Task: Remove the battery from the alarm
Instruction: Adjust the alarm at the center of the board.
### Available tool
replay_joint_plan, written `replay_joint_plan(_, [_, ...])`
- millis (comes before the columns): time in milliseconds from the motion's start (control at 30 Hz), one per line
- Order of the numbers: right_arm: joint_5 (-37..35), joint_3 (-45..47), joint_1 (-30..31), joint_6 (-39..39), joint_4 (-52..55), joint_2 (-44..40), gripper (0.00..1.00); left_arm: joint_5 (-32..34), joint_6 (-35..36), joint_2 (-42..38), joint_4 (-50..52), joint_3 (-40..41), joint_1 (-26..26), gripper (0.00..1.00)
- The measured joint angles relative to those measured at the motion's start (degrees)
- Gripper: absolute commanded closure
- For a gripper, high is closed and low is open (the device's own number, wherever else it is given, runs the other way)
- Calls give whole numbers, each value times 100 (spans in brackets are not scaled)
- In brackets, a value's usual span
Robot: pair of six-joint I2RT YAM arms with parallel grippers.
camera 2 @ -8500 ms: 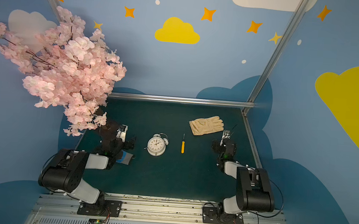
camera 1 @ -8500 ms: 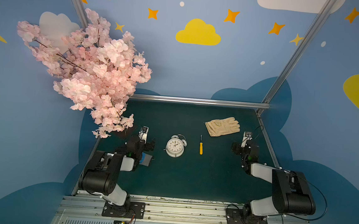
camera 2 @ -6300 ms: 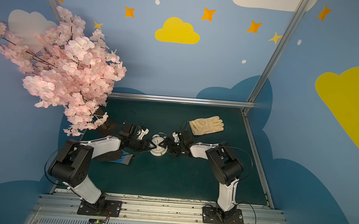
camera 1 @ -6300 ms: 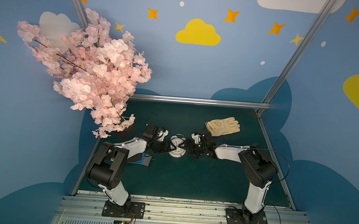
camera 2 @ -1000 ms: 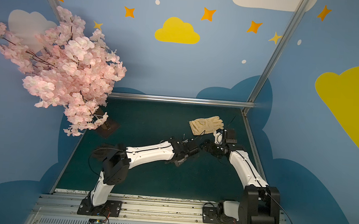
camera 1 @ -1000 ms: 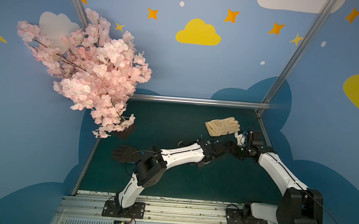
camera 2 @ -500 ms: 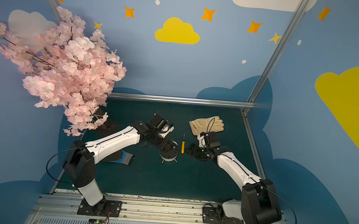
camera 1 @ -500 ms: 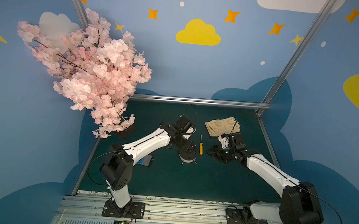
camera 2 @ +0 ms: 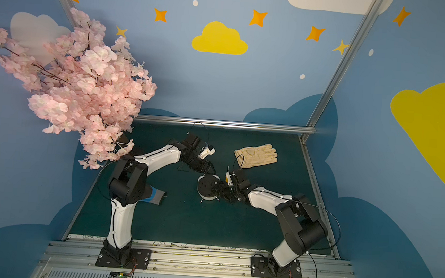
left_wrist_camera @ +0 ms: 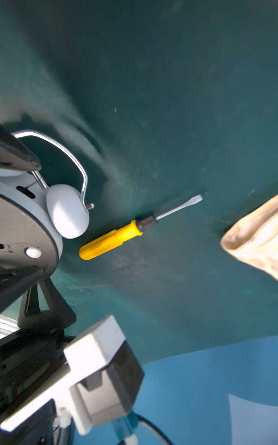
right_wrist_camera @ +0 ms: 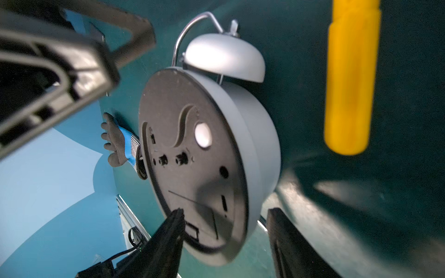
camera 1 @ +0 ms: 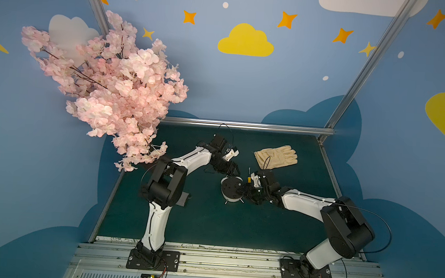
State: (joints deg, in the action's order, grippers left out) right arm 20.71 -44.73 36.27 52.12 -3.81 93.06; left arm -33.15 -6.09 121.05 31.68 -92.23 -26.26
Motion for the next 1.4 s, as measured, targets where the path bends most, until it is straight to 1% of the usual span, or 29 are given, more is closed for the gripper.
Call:
replay_joint_plan(67, [2,-205,-42,-33,101,138,40,-173,-44,-33,-33,138,9,37])
replay_joint_plan(167, [66,-651,-146,-219,422,326,40,-227,-212,-319,-313,675,83,38])
replay_joint_plan(233, [179,-1058,-225,-376,584,522,39,-234,-413,-658,-483,1200,170,38])
replay_joint_plan(333, [417,-1786,-297,-621,772,955,39,-216,-874,-1309,-815,2203,306,37])
replay_joint_plan(467, [780,-2837,-260,-944,922,1633,40,-114,-1585,-2179,-1340,3436,310,35])
replay_joint_plan(533, [852,-3272,-240,-1106,1115,1919,41,-33,-1808,-2494,-1440,3764,330,34])
replay_joint_plan(600, [837,-3434,-238,-1259,1344,2000,41,50,-1875,-2621,-1388,3807,361,34])
replay_joint_plan(667, [763,-3383,-258,-1384,1696,1891,42,120,-1845,-2658,-1335,3713,376,33])
replay_joint_plan(733, [634,-3088,-299,-1453,1987,1596,42,188,-1744,-2684,-1226,3563,385,33])
replay_joint_plan(867, [448,-1864,-262,-1283,2271,439,42,282,-1456,-2634,-935,3139,343,33])
replay_joint_plan(967, [439,-990,-2,-894,2074,-295,42,295,-1290,-2417,-833,2894,264,34])
replay_joint_plan(1000, [442,-802,70,-780,1967,-387,42,291,-1261,-2345,-822,2885,240,36])
replay_joint_plan(1100, [470,-393,286,-461,1574,-374,43,269,-1246,-2162,-776,2951,168,39])
replay_joint_plan(1200, [483,-251,365,-234,1176,-155,44,219,-1375,-2153,-839,3099,146,41])
replay_joint_plan(1300, [481,-339,365,-142,857,136,45,160,-1565,-2170,-988,3307,146,41])
replay_joint_plan(1400, [479,-723,350,-223,942,450,45,210,-1781,-2341,-1134,3501,153,41])
